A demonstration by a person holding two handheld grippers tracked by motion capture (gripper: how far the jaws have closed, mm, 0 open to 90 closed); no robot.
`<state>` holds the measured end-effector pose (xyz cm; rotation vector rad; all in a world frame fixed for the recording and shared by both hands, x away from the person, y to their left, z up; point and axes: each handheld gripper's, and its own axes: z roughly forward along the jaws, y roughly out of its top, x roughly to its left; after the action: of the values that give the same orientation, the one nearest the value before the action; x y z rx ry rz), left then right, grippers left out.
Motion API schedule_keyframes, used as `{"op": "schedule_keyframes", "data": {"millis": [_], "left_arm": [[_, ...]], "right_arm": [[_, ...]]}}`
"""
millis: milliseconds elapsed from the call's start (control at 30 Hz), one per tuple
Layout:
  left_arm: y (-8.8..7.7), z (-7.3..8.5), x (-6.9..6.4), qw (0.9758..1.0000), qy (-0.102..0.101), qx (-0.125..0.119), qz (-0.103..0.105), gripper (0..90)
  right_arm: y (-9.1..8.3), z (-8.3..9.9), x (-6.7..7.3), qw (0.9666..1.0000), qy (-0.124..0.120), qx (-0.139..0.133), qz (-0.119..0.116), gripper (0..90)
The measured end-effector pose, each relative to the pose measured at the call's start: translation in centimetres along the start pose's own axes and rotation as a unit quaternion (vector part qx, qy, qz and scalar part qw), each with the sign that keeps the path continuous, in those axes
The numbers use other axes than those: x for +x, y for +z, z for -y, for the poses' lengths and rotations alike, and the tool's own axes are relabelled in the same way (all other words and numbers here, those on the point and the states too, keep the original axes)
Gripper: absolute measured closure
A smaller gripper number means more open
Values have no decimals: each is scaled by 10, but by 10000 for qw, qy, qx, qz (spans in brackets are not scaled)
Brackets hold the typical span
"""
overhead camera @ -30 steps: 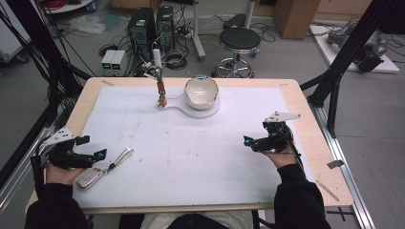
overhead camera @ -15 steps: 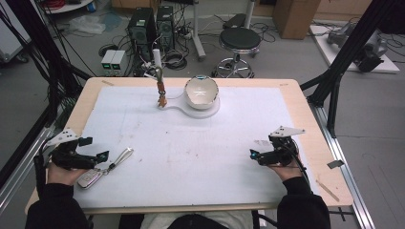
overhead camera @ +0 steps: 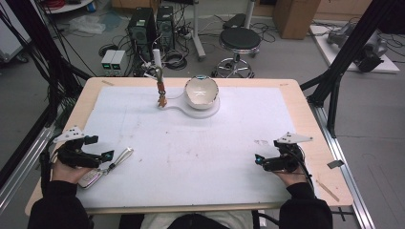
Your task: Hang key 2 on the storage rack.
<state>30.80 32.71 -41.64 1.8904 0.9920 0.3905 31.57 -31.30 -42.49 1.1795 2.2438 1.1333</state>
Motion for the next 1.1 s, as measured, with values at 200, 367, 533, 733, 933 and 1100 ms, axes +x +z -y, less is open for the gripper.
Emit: {"op": "schedule_keyframes", "data": {"millis": [200, 367, 533, 733, 933, 1100], "left_arm": [[4, -2, -2, 9999, 65, 86, -8, 27], [9, -2, -3, 9998, 115, 167, -21, 27], [21, -5, -9, 9985, 282, 468, -26, 27], [32, -6, -14, 9948, 517, 879, -30, 27], [39, -5, -14, 9933, 500, 1046, -11, 28], [44, -5, -16, 9908, 558, 1226, 112, 137]], "right_arm": [[-1, 0, 1, 10000, 31, 2, 27, 6], [0, 0, 0, 10000, 23, 45, -4, 6], [0, 0, 0, 10000, 24, 37, 1, 6], [0, 1, 0, 10000, 10, 69, 9, 6], [-1, 2, 1, 10000, 3, 99, -9, 6], [0, 2, 2, 9999, -5, 122, -18, 6]]}}
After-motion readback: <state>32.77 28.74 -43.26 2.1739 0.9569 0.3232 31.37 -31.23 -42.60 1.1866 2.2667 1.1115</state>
